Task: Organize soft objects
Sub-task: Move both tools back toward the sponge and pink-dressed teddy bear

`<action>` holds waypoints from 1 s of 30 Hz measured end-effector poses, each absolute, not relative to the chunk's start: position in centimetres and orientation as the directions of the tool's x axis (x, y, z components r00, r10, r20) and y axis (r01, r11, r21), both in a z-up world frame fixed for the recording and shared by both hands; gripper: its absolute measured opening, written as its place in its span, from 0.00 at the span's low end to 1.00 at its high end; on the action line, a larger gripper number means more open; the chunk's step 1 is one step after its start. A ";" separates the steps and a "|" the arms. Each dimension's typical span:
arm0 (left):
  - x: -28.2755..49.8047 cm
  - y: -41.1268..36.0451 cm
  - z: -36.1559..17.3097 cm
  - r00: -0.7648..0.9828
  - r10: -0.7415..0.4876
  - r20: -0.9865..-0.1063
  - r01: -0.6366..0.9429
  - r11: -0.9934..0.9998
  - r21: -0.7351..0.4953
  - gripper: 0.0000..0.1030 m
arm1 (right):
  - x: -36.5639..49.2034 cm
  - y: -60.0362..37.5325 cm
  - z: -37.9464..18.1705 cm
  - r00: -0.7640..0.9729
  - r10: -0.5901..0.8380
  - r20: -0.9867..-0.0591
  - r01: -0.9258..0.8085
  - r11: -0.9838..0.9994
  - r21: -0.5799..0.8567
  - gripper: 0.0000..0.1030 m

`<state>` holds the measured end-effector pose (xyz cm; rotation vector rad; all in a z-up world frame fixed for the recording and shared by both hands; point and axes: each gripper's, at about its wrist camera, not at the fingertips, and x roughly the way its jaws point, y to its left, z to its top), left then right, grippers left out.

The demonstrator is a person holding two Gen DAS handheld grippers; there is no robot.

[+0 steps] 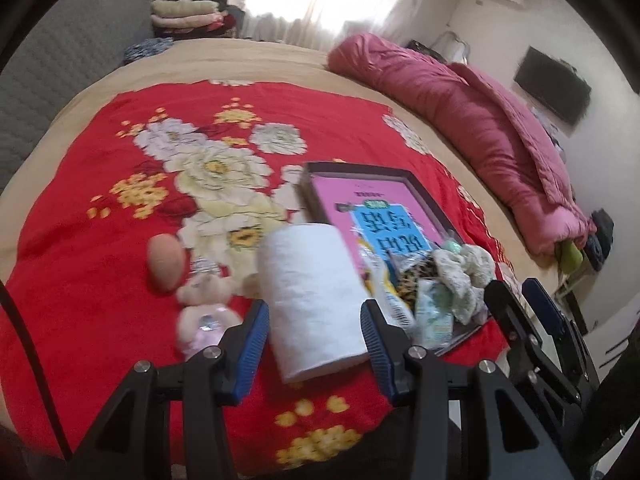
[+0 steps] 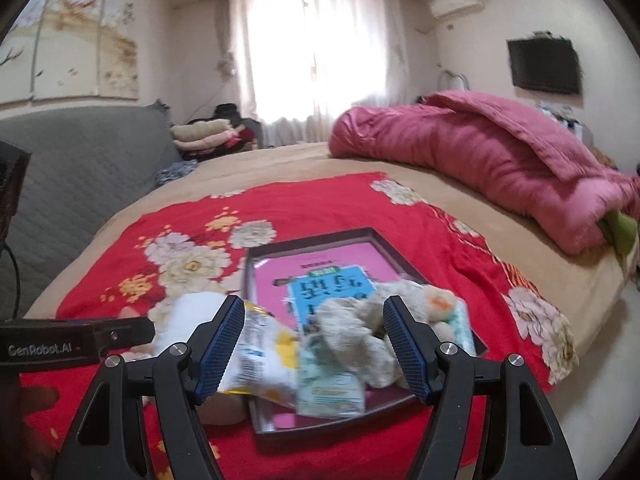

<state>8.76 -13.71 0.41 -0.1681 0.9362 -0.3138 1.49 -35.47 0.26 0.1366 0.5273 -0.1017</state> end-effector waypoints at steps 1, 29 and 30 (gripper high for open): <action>8.7 -13.1 0.5 0.557 -0.332 -0.762 0.183 0.943 -0.277 0.46 | 1.5 -34.8 0.5 0.862 -0.057 -0.504 0.119 0.989 0.093 0.71; 8.6 -0.1 -2.8 0.562 -0.313 -0.766 -0.016 0.922 -0.388 0.46 | 0.6 -19.6 1.2 0.798 0.176 -0.576 -0.246 0.968 -0.046 0.72; 8.8 0.0 -3.0 0.560 -0.314 -0.767 -0.019 0.920 -0.391 0.46 | 0.6 -19.3 1.0 0.793 0.182 -0.582 -0.256 0.966 -0.048 0.72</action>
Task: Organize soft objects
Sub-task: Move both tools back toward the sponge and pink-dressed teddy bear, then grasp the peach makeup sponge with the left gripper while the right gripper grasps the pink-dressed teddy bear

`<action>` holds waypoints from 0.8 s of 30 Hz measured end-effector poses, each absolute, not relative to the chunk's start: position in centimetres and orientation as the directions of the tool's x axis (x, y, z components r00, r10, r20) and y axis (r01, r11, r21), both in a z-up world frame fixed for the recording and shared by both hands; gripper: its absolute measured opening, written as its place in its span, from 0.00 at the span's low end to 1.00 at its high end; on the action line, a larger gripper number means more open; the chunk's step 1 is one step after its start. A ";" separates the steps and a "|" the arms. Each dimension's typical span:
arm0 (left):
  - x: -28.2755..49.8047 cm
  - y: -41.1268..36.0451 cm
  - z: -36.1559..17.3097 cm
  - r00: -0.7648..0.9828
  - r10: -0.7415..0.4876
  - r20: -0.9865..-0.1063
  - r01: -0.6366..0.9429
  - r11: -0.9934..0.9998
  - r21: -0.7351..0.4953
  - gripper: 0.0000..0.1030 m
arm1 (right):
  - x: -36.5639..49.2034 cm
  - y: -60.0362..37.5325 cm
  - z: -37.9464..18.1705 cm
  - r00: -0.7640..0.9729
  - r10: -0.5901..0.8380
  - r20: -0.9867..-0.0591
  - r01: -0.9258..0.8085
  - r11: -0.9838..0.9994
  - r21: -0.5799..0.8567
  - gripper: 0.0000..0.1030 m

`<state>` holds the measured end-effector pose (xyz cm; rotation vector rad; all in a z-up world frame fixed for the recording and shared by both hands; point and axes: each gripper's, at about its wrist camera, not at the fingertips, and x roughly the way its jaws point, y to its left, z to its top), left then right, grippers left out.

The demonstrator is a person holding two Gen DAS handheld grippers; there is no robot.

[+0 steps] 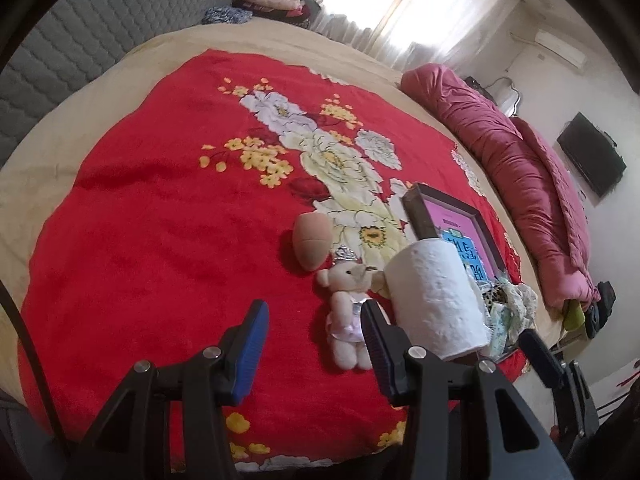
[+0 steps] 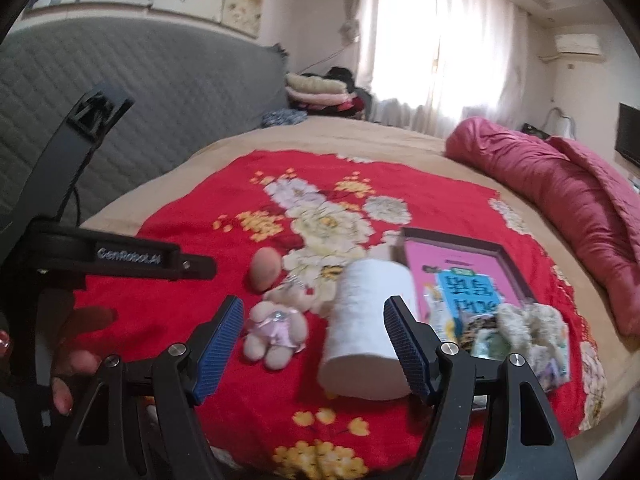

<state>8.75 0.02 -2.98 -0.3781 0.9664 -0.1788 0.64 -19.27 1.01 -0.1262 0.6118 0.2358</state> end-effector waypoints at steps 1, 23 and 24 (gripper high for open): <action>9.0 0.1 -3.2 0.559 -0.316 -0.767 -0.019 0.919 -0.393 0.46 | 0.8 -18.7 0.7 0.785 0.189 -0.590 -0.270 0.962 -0.050 0.72; 19.1 -2.2 -8.9 0.447 -0.338 -0.828 0.027 0.931 -0.365 0.48 | 5.2 -14.9 -5.0 0.702 0.193 -0.685 -0.343 0.935 -0.087 0.72; 19.5 -2.1 -9.2 0.441 -0.347 -0.828 0.028 0.927 -0.374 0.48 | 5.5 -14.8 -5.4 0.697 0.191 -0.691 -0.346 0.934 -0.091 0.72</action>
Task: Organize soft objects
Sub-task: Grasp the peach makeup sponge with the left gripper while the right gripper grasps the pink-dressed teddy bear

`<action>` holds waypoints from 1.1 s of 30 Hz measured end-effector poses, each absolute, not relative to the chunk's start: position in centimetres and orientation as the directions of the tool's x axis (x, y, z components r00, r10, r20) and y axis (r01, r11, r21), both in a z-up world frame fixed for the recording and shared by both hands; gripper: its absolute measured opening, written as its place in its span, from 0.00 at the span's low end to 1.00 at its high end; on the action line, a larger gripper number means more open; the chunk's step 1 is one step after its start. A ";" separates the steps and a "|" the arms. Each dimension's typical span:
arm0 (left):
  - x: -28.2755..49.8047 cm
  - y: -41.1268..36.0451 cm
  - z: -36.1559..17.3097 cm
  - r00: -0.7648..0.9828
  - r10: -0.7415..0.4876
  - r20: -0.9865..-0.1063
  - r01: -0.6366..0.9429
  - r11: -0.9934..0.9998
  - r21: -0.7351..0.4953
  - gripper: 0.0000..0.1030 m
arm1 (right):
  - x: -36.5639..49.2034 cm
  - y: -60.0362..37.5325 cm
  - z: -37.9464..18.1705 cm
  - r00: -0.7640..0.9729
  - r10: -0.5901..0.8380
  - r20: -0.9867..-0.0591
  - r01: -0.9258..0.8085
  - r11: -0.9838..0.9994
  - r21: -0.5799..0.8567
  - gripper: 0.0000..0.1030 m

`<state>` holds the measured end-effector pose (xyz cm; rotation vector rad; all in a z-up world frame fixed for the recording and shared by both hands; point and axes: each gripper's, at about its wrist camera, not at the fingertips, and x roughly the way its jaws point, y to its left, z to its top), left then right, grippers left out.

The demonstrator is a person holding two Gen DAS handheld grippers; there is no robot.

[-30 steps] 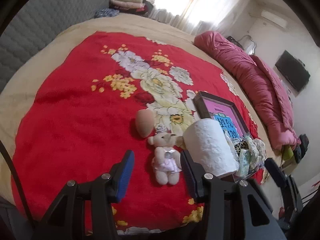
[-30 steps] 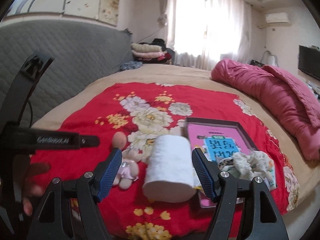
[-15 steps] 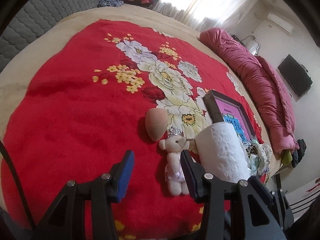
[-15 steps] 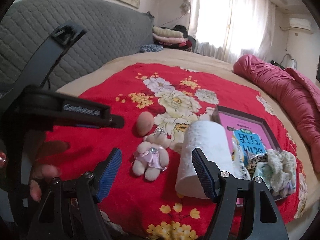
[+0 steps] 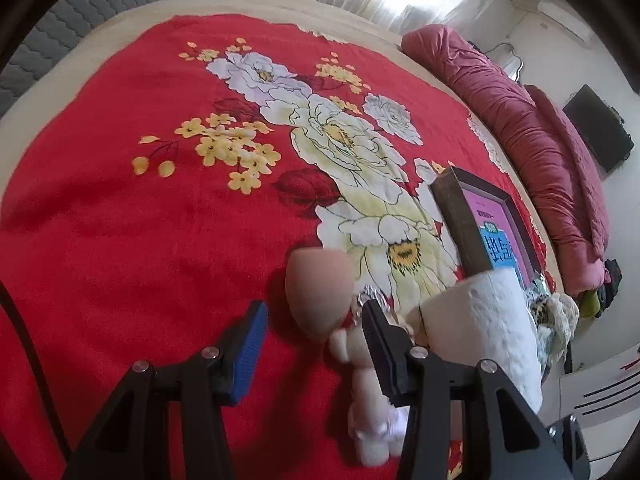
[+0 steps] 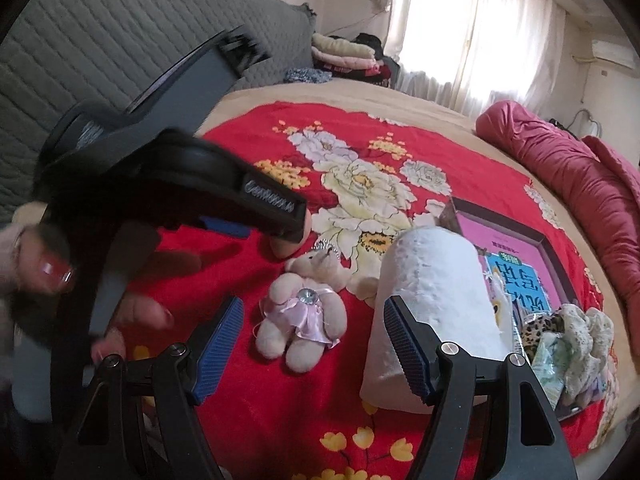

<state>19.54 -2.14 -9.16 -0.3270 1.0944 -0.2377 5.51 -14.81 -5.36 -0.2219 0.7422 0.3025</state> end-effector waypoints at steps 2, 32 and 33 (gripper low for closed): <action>20.3 -2.1 -9.6 0.430 -0.359 -0.829 0.026 0.922 -0.386 0.48 | 5.8 -14.6 -5.8 0.690 0.186 -0.699 -0.354 0.930 -0.101 0.72; 22.9 -2.2 -11.7 0.388 -0.390 -0.835 0.073 0.916 -0.394 0.38 | 11.7 -10.5 -12.0 0.612 0.031 -0.790 -0.420 0.859 -0.291 0.41; 22.8 -2.2 -11.7 0.390 -0.388 -0.835 0.074 0.917 -0.391 0.38 | 11.7 -10.7 -12.0 0.611 0.036 -0.791 -0.423 0.859 -0.288 0.40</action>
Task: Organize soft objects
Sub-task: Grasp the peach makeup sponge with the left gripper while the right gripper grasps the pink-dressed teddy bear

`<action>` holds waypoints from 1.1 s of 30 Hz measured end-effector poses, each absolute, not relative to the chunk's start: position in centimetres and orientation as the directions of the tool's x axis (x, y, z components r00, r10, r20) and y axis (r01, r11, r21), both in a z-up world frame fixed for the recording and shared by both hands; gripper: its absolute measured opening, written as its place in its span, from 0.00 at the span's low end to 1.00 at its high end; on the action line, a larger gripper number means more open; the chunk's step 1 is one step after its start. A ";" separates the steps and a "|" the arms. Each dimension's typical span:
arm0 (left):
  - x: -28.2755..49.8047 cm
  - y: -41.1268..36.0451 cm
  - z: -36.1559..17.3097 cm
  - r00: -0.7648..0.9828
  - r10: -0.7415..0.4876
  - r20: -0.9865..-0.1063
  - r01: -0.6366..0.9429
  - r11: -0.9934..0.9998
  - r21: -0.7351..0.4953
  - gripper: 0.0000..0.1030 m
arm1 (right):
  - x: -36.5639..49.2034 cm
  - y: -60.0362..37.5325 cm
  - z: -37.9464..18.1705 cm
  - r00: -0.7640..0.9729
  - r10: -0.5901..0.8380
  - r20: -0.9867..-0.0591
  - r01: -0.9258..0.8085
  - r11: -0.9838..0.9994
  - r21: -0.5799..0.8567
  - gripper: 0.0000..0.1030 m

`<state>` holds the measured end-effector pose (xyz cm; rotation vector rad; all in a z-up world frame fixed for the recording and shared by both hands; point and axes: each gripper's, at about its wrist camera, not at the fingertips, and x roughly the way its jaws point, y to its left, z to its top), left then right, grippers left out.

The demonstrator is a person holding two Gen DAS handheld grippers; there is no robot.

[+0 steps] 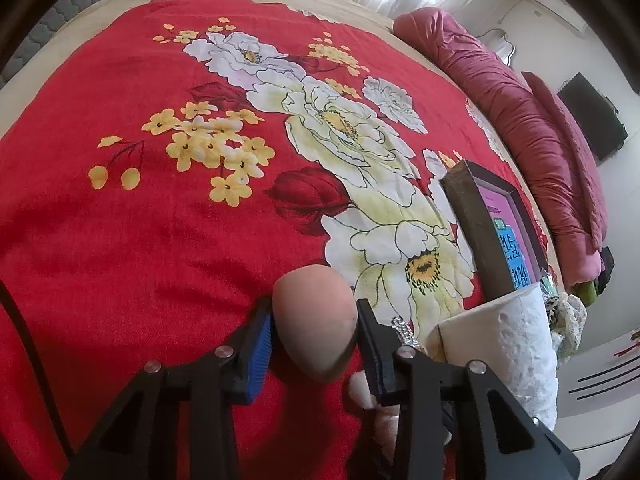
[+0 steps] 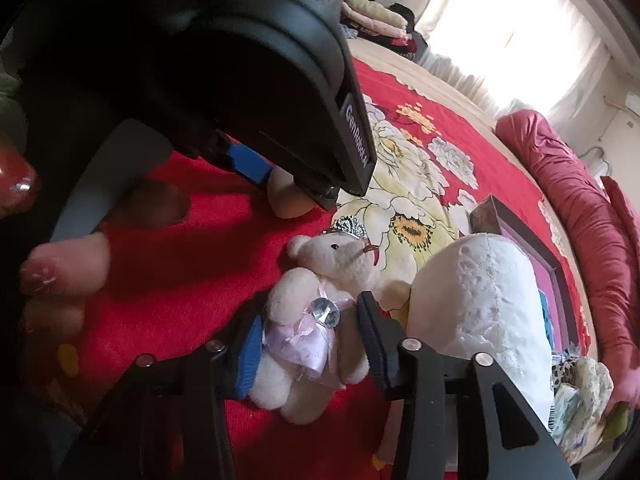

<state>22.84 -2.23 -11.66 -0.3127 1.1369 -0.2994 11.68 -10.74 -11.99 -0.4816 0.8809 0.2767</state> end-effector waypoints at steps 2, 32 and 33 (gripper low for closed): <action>22.8 -2.3 -11.7 0.394 -0.388 -0.833 0.077 0.917 -0.391 0.37 | 11.5 -10.9 -11.8 0.611 0.049 -0.790 -0.430 0.859 -0.279 0.37; 15.6 -0.5 -3.8 0.551 -0.355 -0.756 0.061 0.920 -0.387 0.36 | 8.7 -14.7 -5.1 0.674 0.255 -0.693 -0.388 0.921 -0.039 0.12; 15.3 -0.8 -3.4 0.554 -0.355 -0.753 0.070 0.921 -0.383 0.36 | 8.4 -15.0 -4.6 0.686 0.254 -0.681 -0.382 0.923 -0.041 0.12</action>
